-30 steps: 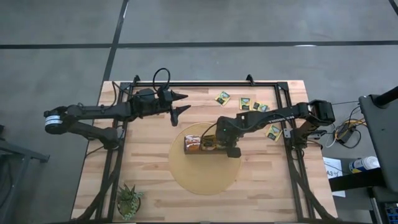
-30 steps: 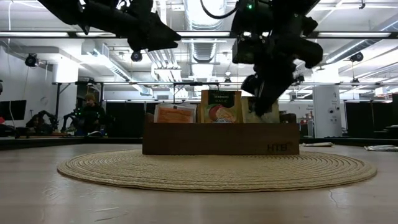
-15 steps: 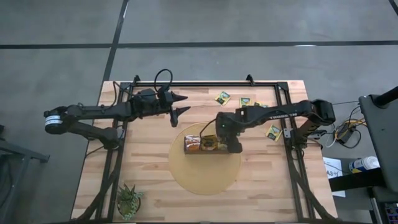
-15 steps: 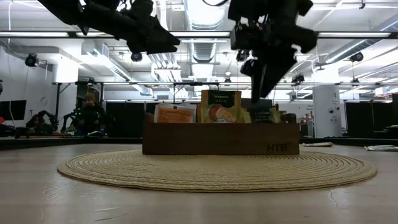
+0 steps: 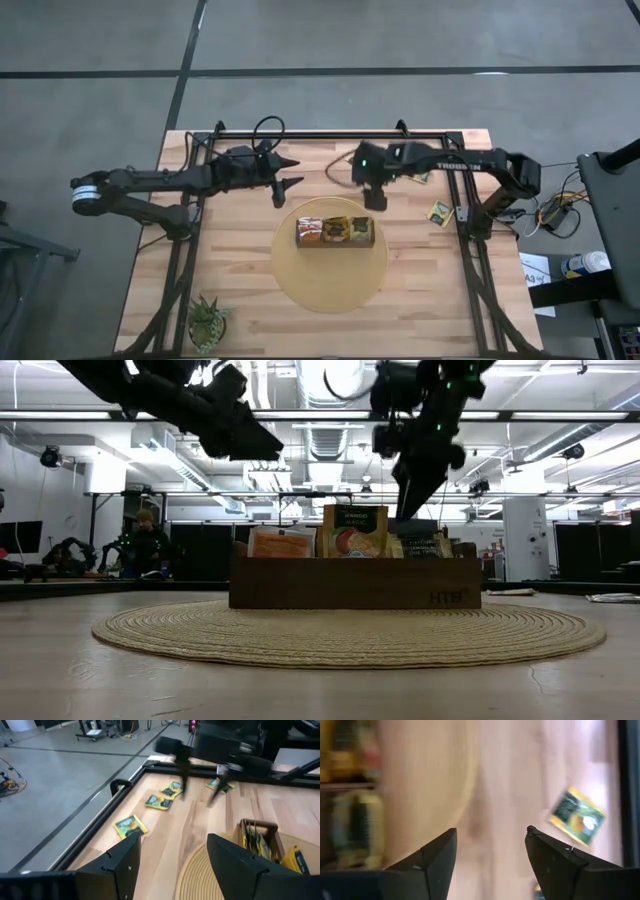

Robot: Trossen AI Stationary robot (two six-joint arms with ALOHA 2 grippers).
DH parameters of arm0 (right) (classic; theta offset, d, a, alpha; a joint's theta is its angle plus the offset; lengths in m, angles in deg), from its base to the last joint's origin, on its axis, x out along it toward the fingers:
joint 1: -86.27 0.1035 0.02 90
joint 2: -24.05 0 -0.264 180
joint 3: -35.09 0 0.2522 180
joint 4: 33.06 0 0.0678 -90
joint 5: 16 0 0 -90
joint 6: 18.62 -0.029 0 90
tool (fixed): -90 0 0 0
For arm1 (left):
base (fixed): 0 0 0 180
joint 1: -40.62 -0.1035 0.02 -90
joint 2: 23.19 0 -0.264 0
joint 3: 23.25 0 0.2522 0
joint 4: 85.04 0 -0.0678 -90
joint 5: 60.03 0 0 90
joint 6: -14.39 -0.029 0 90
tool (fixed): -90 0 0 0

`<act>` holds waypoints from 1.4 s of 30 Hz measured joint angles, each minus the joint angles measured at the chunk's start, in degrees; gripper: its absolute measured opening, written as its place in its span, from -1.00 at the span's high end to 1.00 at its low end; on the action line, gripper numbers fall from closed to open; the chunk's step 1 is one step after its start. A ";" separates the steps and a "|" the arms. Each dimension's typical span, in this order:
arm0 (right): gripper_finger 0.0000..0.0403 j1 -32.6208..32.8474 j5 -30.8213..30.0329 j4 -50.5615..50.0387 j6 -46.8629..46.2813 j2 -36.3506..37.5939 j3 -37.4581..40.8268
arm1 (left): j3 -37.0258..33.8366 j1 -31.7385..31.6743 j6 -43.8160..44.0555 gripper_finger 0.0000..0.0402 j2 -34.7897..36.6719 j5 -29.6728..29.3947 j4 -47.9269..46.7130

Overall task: Pick & Place Tea
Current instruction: Put the yellow tea bag into the right section of the wooden organizer

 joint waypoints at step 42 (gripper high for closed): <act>0.91 -28.35 11.78 2.47 2.58 -29.19 -16.38 | -4.52 -0.22 4.65 -0.11 0.09 -0.12 3.32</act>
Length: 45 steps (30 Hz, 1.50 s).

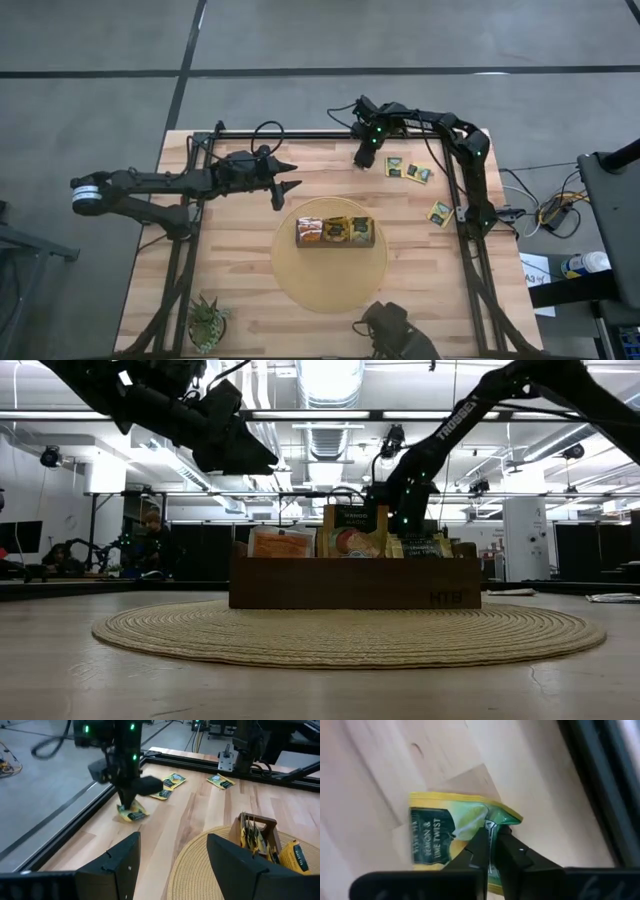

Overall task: Pick & Place Tea
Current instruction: Put the yellow tea bag into the right section of the wooden organizer

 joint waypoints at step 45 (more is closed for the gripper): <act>0.93 35.13 -37.46 91.95 -0.92 27.79 33.58 | 7.23 0.07 0.30 -0.10 -14.32 -1.61 36.14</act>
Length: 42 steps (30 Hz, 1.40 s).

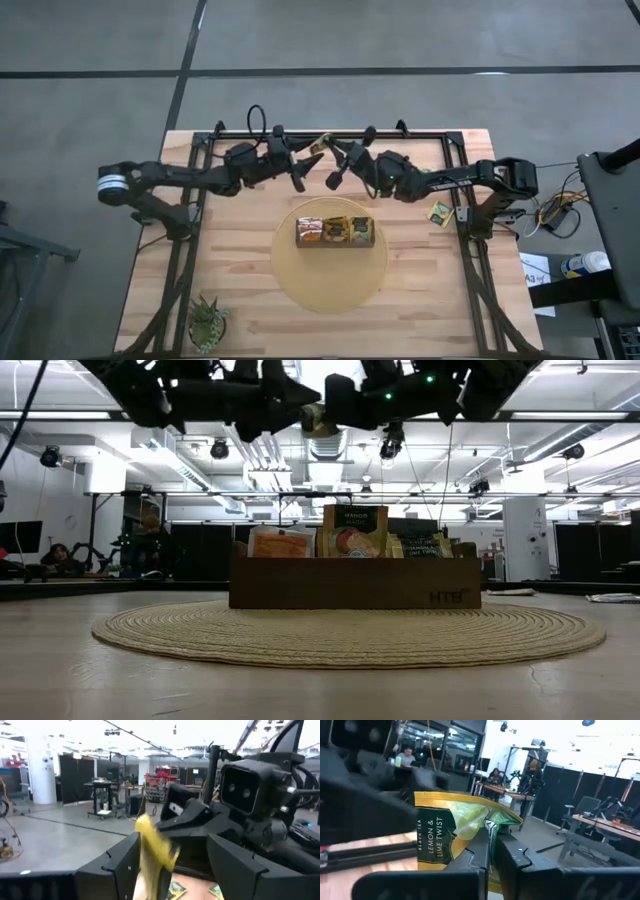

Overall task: Pick & Place Tea
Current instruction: Put the yellow tea bag into the right section of the wooden organizer

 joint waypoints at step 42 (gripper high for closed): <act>-0.14 0.45 28.35 -53.81 2.55 -1.17 -17.37 | 22.00 5.39 -20.62 1.00 2.50 -0.24 -74.21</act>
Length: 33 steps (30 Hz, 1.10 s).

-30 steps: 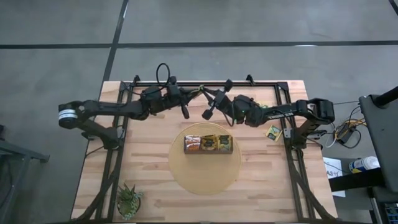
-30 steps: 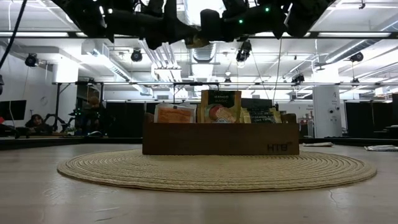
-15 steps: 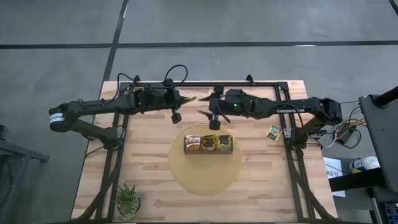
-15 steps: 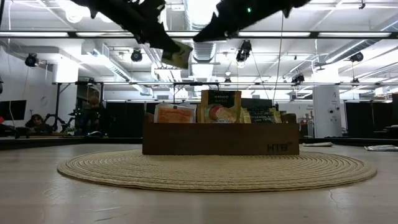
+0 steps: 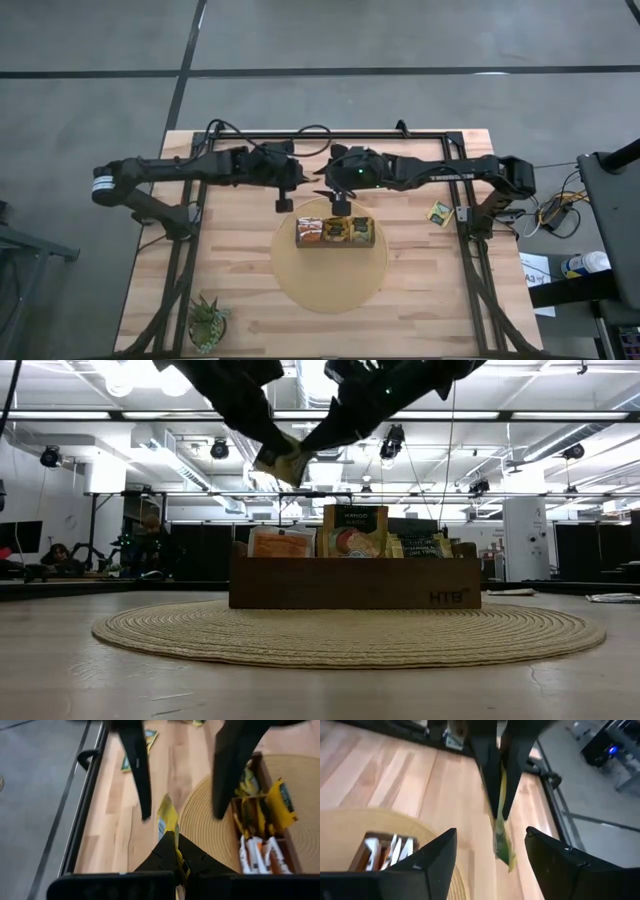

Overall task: Pick & Place Tea
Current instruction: Put the yellow tea bag into the right section of the wooden organizer

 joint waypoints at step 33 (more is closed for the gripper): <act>0.95 -0.36 0.09 -4.48 0.21 2.22 0.07 | 1.80 2.17 1.04 0.20 2.33 -1.66 -2.28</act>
